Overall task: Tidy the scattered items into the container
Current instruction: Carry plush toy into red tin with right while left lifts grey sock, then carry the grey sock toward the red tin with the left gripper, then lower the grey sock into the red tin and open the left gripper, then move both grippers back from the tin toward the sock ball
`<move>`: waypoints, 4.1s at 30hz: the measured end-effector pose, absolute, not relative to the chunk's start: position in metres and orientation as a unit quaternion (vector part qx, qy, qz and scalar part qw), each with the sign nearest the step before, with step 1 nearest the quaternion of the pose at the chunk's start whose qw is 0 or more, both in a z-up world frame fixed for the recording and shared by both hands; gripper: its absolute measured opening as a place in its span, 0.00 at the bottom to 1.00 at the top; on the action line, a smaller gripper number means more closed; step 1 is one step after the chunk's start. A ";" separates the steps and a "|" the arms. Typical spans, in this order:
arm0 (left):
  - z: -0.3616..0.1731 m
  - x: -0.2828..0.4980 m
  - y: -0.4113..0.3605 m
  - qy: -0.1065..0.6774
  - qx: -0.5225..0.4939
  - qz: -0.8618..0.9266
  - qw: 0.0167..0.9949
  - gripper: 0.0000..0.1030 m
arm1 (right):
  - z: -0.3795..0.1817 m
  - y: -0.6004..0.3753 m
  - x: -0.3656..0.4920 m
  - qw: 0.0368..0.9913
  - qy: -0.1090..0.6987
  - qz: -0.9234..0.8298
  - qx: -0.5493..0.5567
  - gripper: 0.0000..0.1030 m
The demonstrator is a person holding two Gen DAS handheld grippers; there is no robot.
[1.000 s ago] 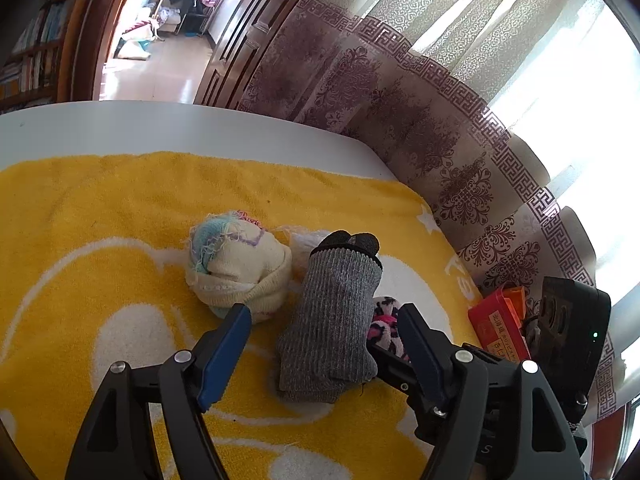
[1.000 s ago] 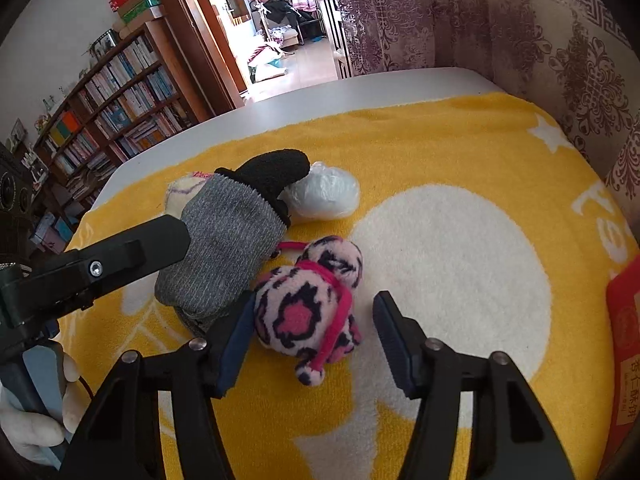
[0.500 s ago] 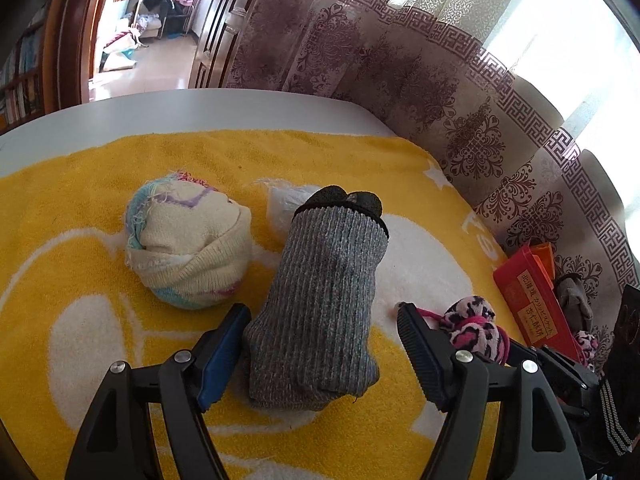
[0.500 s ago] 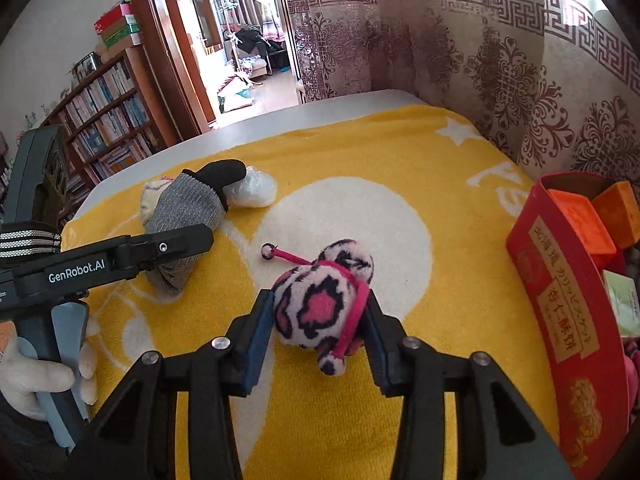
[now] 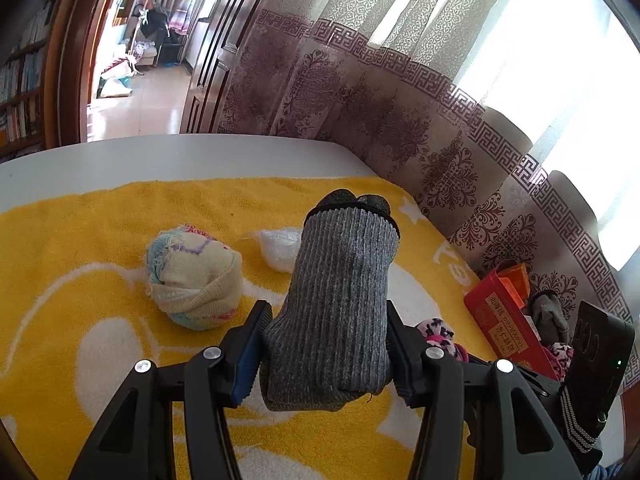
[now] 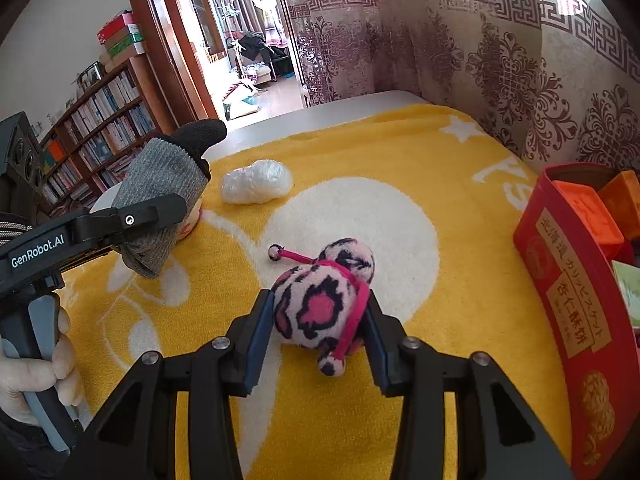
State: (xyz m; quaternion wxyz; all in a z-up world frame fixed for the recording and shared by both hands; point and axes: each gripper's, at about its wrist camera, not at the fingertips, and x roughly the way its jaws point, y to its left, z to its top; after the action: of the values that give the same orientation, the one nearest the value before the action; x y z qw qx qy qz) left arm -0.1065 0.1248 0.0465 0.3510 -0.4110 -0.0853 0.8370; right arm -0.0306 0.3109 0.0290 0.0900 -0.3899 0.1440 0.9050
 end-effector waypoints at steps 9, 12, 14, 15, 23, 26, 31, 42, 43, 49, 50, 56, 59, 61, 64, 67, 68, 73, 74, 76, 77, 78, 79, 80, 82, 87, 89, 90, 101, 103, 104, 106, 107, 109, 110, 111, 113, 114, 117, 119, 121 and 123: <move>0.047 -0.104 0.126 -0.097 -0.421 0.831 0.351 0.54 | 0.048 0.326 -0.014 0.110 0.167 0.912 -0.357 0.45; 0.050 -0.098 0.130 -0.094 -0.418 0.829 0.360 0.54 | 0.064 0.337 0.004 0.122 0.180 0.918 -0.332 0.45; 0.052 -0.094 0.134 -0.088 -0.416 0.828 0.365 0.54 | 0.074 0.347 0.017 0.133 0.189 0.920 -0.317 0.45; 0.053 -0.091 0.136 -0.086 -0.416 0.827 0.368 0.54 | 0.079 0.352 0.023 0.140 0.192 0.920 -0.311 0.45; 0.066 -0.069 0.157 -0.060 -0.404 0.823 0.396 0.54 | 0.118 0.403 0.095 0.207 0.196 0.922 -0.262 0.45; 0.067 -0.061 0.166 -0.053 -0.405 0.821 0.398 0.54 | 0.127 0.423 0.123 0.240 0.179 0.919 -0.256 0.45; 0.067 -0.040 0.185 -0.034 -0.409 0.814 0.411 0.54 | 0.126 0.454 0.157 0.289 0.156 0.906 -0.266 0.45; 0.075 -0.008 0.233 -0.020 -0.413 0.797 0.440 0.54 | 0.101 0.482 0.168 0.323 0.137 0.893 -0.282 0.46; 0.076 -0.006 0.238 -0.020 -0.413 0.795 0.443 0.54 | 0.101 0.482 0.168 0.329 0.128 0.892 -0.281 0.46; 0.083 0.008 0.278 -0.014 -0.414 0.782 0.466 0.54 | 0.097 0.487 0.171 0.345 0.097 0.888 -0.287 0.47; 0.084 0.010 0.284 -0.012 -0.413 0.780 0.470 0.54 | 0.098 0.488 0.173 0.348 0.094 0.888 -0.285 0.48; 0.089 0.014 0.320 -0.012 -0.412 0.772 0.484 0.54 | 0.109 0.488 0.193 0.346 0.097 0.901 -0.243 0.59; 0.091 0.013 0.337 -0.014 -0.415 0.766 0.491 0.54 | 0.112 0.485 0.196 0.336 0.095 0.907 -0.233 0.59; 0.091 0.012 0.350 -0.010 -0.415 0.765 0.493 0.54 | 0.113 0.482 0.198 0.331 0.097 0.910 -0.230 0.59; 0.092 0.010 0.368 -0.008 -0.416 0.761 0.498 0.54 | 0.113 0.479 0.199 0.325 0.101 0.912 -0.227 0.59; 0.091 0.007 0.386 -0.005 -0.415 0.762 0.498 0.54 | 0.113 0.477 0.202 0.318 0.107 0.914 -0.226 0.59; 0.091 0.005 0.391 -0.007 -0.416 0.762 0.496 0.54 | 0.113 0.477 0.202 0.317 0.111 0.914 -0.228 0.60; 0.089 -0.005 0.416 -0.011 -0.416 0.761 0.498 0.54 | 0.108 0.477 0.201 0.307 0.118 0.915 -0.232 0.60; 0.088 -0.006 0.420 -0.012 -0.417 0.759 0.500 0.56 | 0.107 0.476 0.200 0.306 0.118 0.915 -0.233 0.60; 0.084 -0.005 0.426 -0.010 -0.421 0.755 0.504 0.58 | 0.106 0.476 0.199 0.304 0.119 0.916 -0.235 0.60; 0.083 -0.005 0.427 -0.010 -0.421 0.753 0.506 0.61 | 0.106 0.477 0.199 0.303 0.120 0.916 -0.235 0.60; 0.082 -0.004 0.428 -0.009 -0.421 0.753 0.505 0.63 | 0.105 0.477 0.200 0.303 0.121 0.916 -0.235 0.60; 0.081 -0.004 0.427 -0.009 -0.421 0.755 0.503 0.68 | 0.105 0.477 0.200 0.302 0.122 0.916 -0.235 0.60; 0.081 -0.004 0.425 -0.010 -0.420 0.756 0.502 0.68 | 0.105 0.477 0.200 0.302 0.123 0.916 -0.235 0.60; 0.079 -0.005 0.421 -0.009 -0.421 0.757 0.499 0.68 | 0.103 0.477 0.199 0.301 0.124 0.915 -0.236 0.60; 0.076 -0.010 0.403 -0.021 -0.427 0.760 0.489 0.68 | 0.103 0.473 0.195 0.297 0.121 0.916 -0.241 0.60; 0.076 -0.011 0.396 -0.021 -0.426 0.764 0.484 0.68 | 0.104 0.469 0.193 0.293 0.118 0.917 -0.241 0.60; 0.075 -0.011 0.392 -0.021 -0.427 0.765 0.482 0.68 | 0.104 0.468 0.191 0.292 0.117 0.918 -0.241 0.60; 0.071 -0.023 0.336 -0.037 -0.435 0.779 0.450 0.70 | 0.115 0.436 0.170 0.255 0.106 0.930 -0.243 0.60; 0.070 -0.027 0.322 -0.044 -0.437 0.785 0.438 0.83 | 0.116 0.428 0.163 0.242 0.104 0.932 -0.247 0.62; 0.070 -0.029 0.315 -0.047 -0.437 0.788 0.431 0.86 | 0.115 0.425 0.159 0.234 0.105 0.934 -0.249 0.68; 0.069 -0.033 0.301 -0.051 -0.439 0.792 0.421 0.86 | 0.115 0.416 0.152 0.219 0.105 0.937 -0.251 0.72; 0.068 -0.036 0.294 -0.053 -0.441 0.794 0.415 0.86 | 0.114 0.410 0.148 0.211 0.104 0.938 -0.254 0.73; 0.067 -0.042 0.279 -0.058 -0.444 0.798 0.403 0.86 | 0.112 0.400 0.138 0.194 0.102 0.940 -0.261 0.73; 0.065 -0.045 0.271 -0.061 -0.445 0.801 0.396 0.86 | 0.111 0.395 0.134 0.185 0.100 0.941 -0.264 0.73; 0.064 -0.047 0.263 -0.064 -0.446 0.803 0.390 0.86 | 0.110 0.390 0.128 0.177 0.099 0.942 -0.268 0.73; 0.061 -0.053 0.245 -0.073 -0.449 0.808 0.375 0.86 | 0.106 0.381 0.117 0.162 0.097 0.942 -0.277 0.74; 0.060 -0.056 0.236 -0.077 -0.450 0.810 0.368 0.86 | 0.105 0.377 0.112 0.156 0.097 0.942 -0.281 0.74; 0.057 -0.066 0.209 -0.083 -0.452 0.821 0.340 0.86 | 0.101 0.367 0.097 0.137 0.100 0.940 -0.297 0.76; 0.054 -0.073 0.191 -0.092 -0.454 0.825 0.323 0.86 | 0.099 0.362 0.088 0.127 0.101 0.938 -0.306 0.76; 0.050 -0.078 0.172 -0.105 -0.454 0.829 0.309 0.86 | 0.096 0.356 0.081 0.118 0.101 0.937 -0.314 0.76; 0.047 -0.082 0.155 -0.112 -0.454 0.834 0.292 0.86 | 0.093 0.353 0.074 0.112 0.103 0.935 -0.322 0.76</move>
State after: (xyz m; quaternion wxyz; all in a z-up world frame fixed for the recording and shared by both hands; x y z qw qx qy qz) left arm -0.0823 0.1547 0.0471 0.2923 -0.4536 -0.1123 0.8344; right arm 0.0744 0.3529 0.0926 0.1115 -0.3219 0.1031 0.9345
